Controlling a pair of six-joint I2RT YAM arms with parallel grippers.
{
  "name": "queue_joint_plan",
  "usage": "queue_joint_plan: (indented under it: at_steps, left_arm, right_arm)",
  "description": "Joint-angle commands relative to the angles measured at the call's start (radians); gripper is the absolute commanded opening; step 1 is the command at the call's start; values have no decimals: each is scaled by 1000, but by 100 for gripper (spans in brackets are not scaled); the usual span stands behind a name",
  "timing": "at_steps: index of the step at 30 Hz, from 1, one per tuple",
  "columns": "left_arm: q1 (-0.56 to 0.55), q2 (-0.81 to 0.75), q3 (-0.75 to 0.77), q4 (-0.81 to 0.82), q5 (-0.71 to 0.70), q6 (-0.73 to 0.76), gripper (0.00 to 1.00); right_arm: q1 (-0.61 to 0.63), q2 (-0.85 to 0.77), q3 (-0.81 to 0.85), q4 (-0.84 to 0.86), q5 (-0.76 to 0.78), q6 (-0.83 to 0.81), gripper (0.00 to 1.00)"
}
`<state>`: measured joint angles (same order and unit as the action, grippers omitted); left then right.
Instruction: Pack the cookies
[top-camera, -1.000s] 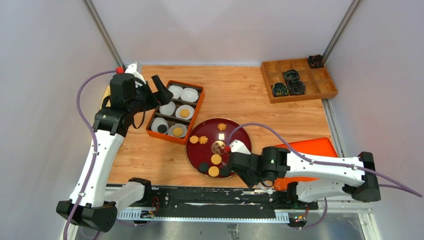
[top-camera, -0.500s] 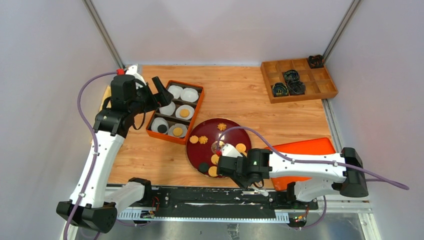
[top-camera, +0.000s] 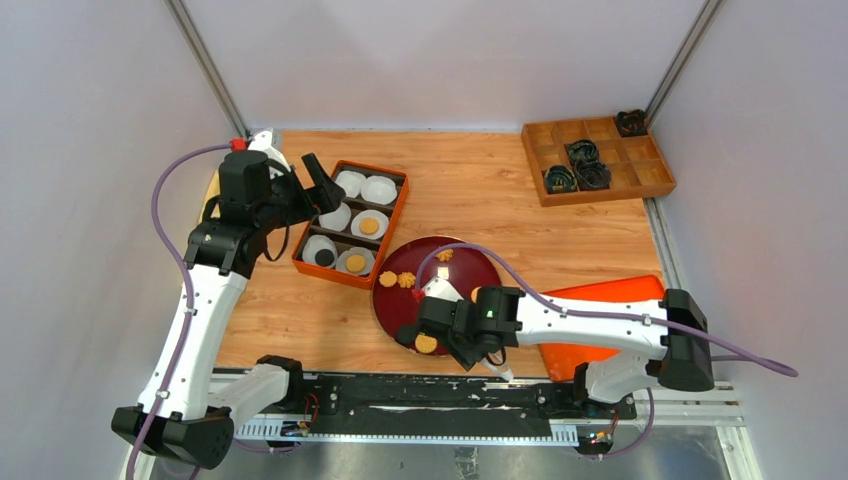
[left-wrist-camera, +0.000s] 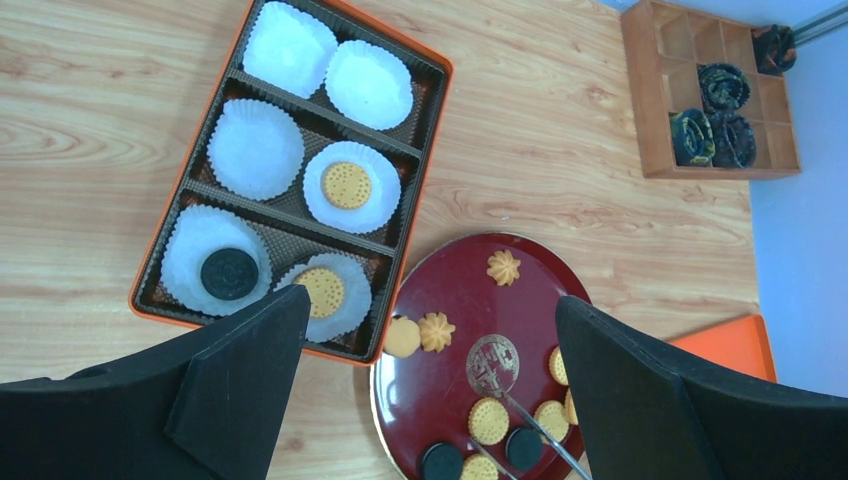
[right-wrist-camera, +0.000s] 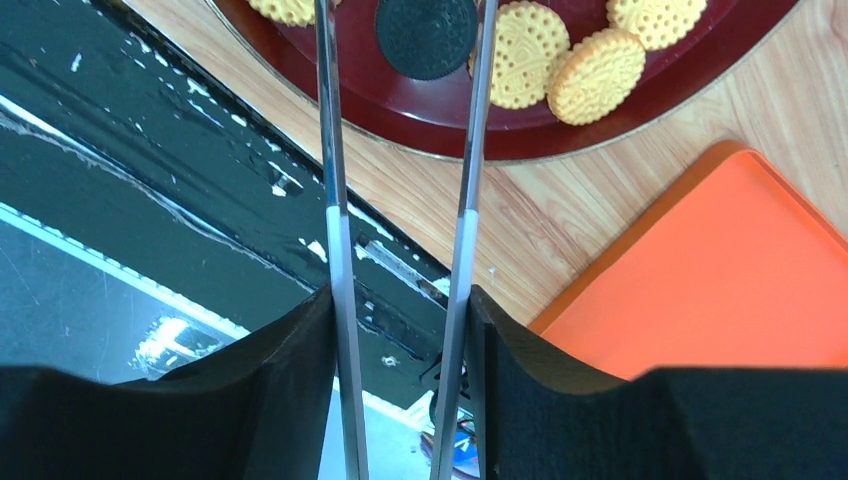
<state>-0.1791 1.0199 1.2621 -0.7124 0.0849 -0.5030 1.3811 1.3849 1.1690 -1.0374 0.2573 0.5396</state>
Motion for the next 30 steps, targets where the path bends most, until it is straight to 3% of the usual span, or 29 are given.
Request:
queue_joint_plan:
  at_steps: [1, 21, 30]
  left_arm:
    - [-2, -15, 14, -12, -9, 21, 100]
    - [-2, -23, 29, -14, 33, 0, 100]
    - [-2, -23, 10, -14, 28, 8, 100]
  right_arm:
    - [-27, 21, -11, 55, -31, -9, 50]
    - [-38, -79, -100, 32, -79, 128, 52]
    - [-37, -4, -72, 77, -124, 95, 27]
